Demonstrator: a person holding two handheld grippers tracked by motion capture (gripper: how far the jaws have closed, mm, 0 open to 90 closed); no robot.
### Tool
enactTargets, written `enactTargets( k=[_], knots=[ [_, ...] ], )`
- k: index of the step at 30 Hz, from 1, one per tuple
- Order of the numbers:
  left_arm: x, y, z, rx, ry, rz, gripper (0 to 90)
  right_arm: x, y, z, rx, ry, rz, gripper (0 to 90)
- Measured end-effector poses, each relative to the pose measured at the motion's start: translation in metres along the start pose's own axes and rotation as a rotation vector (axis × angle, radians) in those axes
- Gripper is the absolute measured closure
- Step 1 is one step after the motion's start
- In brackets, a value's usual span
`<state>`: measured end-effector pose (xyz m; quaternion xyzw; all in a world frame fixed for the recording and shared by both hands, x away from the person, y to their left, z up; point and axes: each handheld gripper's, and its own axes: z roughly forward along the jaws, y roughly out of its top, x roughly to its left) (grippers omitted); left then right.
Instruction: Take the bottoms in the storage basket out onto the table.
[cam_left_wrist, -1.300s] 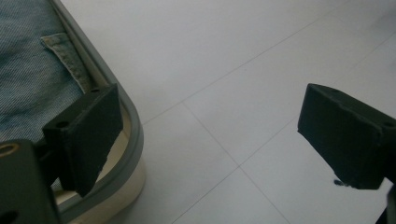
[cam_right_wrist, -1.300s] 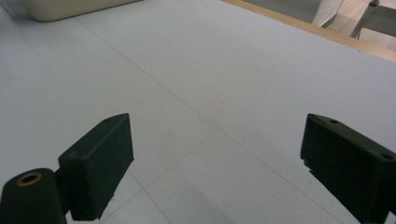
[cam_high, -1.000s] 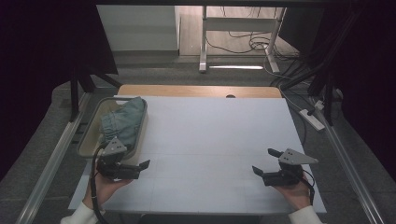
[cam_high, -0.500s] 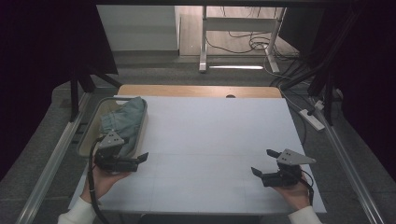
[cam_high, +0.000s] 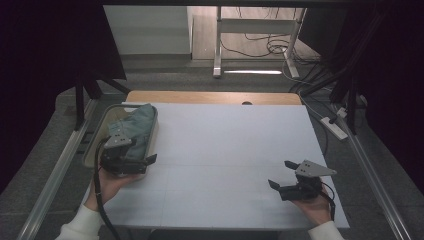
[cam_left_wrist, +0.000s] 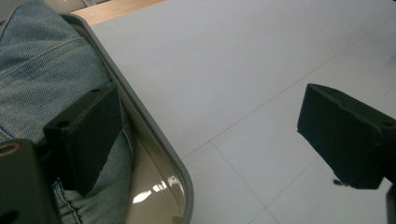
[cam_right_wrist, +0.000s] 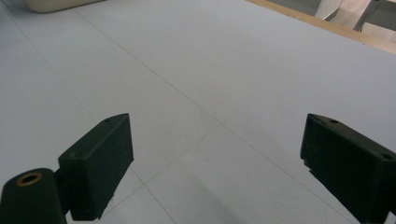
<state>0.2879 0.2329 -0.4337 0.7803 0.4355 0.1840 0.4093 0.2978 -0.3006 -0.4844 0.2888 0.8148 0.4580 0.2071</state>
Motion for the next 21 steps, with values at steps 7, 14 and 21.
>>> enactTargets(
  k=[7,14,21],
  knots=[
    [0.006,0.006,0.005,0.002,0.009,-0.001,8.2,0.001,0.000,0.001,0.007,0.003,-0.001,9.4],
    [0.012,0.014,0.005,-0.006,0.019,-0.004,8.2,0.001,-0.001,0.003,0.015,0.004,-0.004,9.4],
    [0.020,0.022,0.006,-0.009,0.028,-0.011,8.2,0.001,-0.002,0.003,0.018,-0.001,-0.004,9.4]
  ],
)
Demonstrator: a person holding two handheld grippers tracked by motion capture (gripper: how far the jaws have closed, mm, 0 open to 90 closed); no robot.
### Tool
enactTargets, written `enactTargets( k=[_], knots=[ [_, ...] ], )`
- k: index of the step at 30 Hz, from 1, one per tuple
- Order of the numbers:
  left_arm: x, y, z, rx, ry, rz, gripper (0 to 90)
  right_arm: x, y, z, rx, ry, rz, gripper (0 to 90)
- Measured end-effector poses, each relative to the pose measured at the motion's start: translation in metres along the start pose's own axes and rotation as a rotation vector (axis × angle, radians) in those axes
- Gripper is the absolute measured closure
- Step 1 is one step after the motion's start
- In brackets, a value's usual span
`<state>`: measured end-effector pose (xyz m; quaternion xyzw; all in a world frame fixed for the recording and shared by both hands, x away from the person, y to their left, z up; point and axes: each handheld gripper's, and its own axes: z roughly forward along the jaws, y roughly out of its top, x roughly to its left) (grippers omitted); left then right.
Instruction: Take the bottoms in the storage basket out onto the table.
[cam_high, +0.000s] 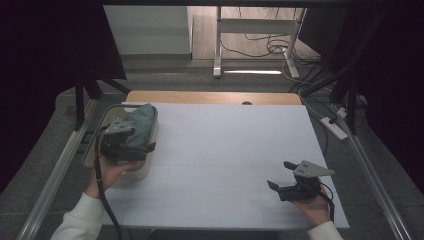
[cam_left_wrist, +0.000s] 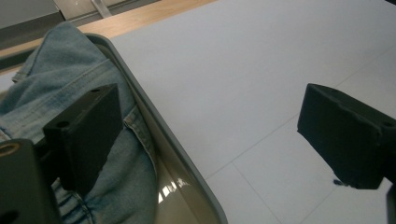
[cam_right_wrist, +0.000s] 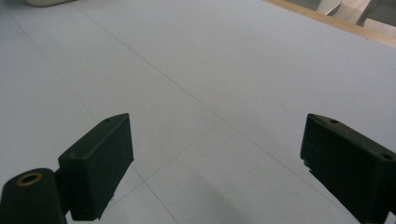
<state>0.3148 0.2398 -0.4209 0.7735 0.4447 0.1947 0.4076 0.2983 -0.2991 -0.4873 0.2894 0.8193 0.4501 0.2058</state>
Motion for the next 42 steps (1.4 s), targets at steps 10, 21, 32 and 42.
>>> enactTargets(
  k=[10,21,32,42],
  knots=[
    [0.011,0.011,0.004,0.012,0.007,-0.005,8.1,0.000,0.000,0.000,-0.001,-0.004,0.003,9.4],
    [0.031,0.013,0.010,0.025,0.036,-0.038,8.1,-0.001,0.000,0.000,0.004,-0.004,0.000,9.4],
    [0.045,0.019,0.010,0.025,0.066,-0.039,7.9,0.000,-0.002,0.003,0.016,-0.001,-0.003,9.4],
    [0.060,0.019,0.018,0.042,0.090,-0.060,7.8,0.000,-0.002,0.003,0.018,-0.002,0.002,9.3]
  ],
)
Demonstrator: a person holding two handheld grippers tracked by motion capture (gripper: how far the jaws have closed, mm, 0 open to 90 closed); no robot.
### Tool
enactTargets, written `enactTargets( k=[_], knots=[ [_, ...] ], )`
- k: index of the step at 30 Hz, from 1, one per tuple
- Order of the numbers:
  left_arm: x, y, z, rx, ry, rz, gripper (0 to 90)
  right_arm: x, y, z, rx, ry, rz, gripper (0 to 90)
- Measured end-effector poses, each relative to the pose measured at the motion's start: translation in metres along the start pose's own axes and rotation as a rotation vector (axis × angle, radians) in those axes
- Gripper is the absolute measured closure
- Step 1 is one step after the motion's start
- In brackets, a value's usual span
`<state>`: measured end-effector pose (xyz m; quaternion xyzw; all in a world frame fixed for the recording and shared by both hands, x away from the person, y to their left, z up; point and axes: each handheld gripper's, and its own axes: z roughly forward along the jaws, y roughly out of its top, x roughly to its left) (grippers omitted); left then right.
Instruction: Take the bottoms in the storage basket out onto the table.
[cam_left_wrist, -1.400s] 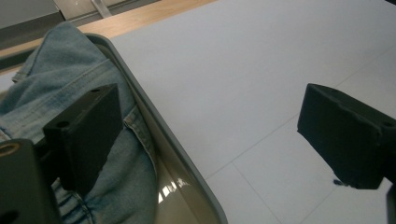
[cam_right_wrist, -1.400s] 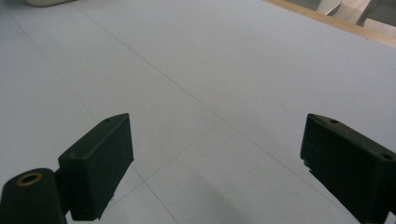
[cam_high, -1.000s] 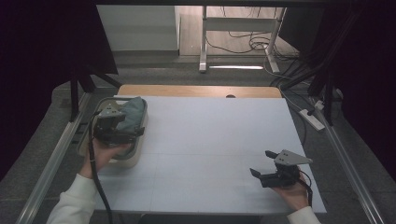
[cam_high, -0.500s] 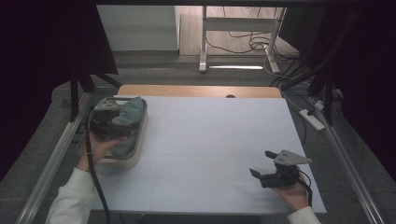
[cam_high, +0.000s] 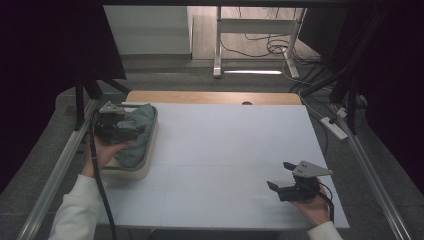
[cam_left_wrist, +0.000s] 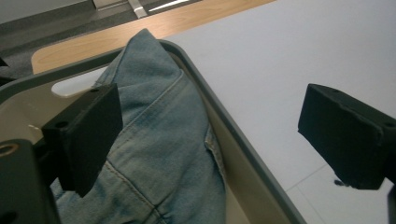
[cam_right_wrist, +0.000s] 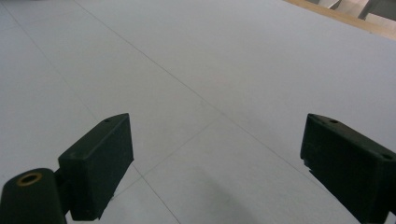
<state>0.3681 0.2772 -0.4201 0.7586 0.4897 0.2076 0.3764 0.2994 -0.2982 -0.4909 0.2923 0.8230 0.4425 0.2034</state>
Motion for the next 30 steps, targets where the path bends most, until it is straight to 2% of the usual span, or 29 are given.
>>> enactTargets(
  k=[4,14,19,24,30],
  knots=[
    [0.006,0.000,0.003,0.010,0.020,0.001,7.6,0.000,0.000,0.001,0.004,0.002,-0.004,9.4],
    [0.021,-0.003,0.007,0.025,0.025,-0.020,6.7,0.001,-0.001,0.002,0.009,0.000,-0.002,9.4],
    [0.028,-0.003,0.013,0.053,0.039,-0.022,6.1,0.001,-0.001,0.003,0.014,0.001,-0.006,9.4],
    [0.036,-0.004,0.022,0.082,0.034,-0.036,5.5,0.001,-0.001,0.003,0.017,0.001,-0.007,9.4],
    [0.039,-0.003,0.028,0.101,0.035,-0.034,5.2,0.001,-0.002,0.004,0.024,0.000,-0.008,9.4]
  ],
)
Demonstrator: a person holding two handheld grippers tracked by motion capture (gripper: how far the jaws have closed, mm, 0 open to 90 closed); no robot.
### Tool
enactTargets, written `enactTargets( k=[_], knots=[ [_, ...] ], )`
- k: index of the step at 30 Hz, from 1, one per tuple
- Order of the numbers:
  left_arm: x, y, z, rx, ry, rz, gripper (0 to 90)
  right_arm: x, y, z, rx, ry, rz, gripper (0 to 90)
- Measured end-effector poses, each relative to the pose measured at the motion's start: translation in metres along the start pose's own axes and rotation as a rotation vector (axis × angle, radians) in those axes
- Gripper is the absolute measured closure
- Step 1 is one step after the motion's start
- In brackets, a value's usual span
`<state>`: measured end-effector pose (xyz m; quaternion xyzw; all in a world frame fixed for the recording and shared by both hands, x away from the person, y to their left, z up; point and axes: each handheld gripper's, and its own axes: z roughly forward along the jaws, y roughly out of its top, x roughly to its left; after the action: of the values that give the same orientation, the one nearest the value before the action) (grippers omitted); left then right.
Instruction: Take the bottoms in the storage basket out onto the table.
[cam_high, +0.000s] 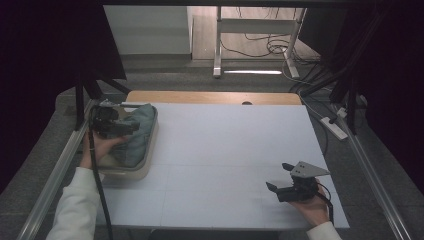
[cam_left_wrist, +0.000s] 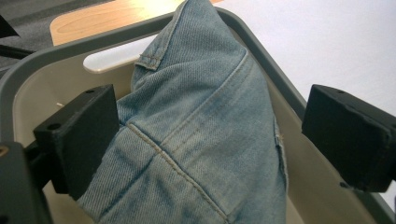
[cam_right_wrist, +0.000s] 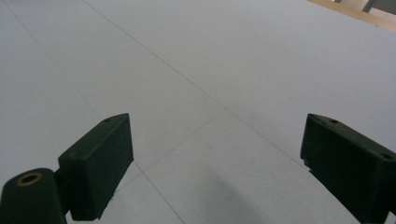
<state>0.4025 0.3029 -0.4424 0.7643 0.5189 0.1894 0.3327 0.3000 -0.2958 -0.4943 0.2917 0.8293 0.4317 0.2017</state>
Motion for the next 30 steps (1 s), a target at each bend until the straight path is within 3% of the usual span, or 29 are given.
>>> enactTargets(
  k=[15,22,30],
  knots=[
    [0.006,0.000,0.017,0.086,0.007,-0.002,2.2,0.000,0.000,0.000,-0.001,-0.001,0.001,9.4],
    [0.011,-0.003,0.022,0.109,0.018,-0.025,0.2,0.000,-0.001,0.000,-0.003,-0.002,0.002,9.4],
    [0.013,-0.005,0.027,0.144,0.021,-0.005,0.0,0.000,-0.001,0.000,0.000,-0.002,0.002,9.4]
  ],
)
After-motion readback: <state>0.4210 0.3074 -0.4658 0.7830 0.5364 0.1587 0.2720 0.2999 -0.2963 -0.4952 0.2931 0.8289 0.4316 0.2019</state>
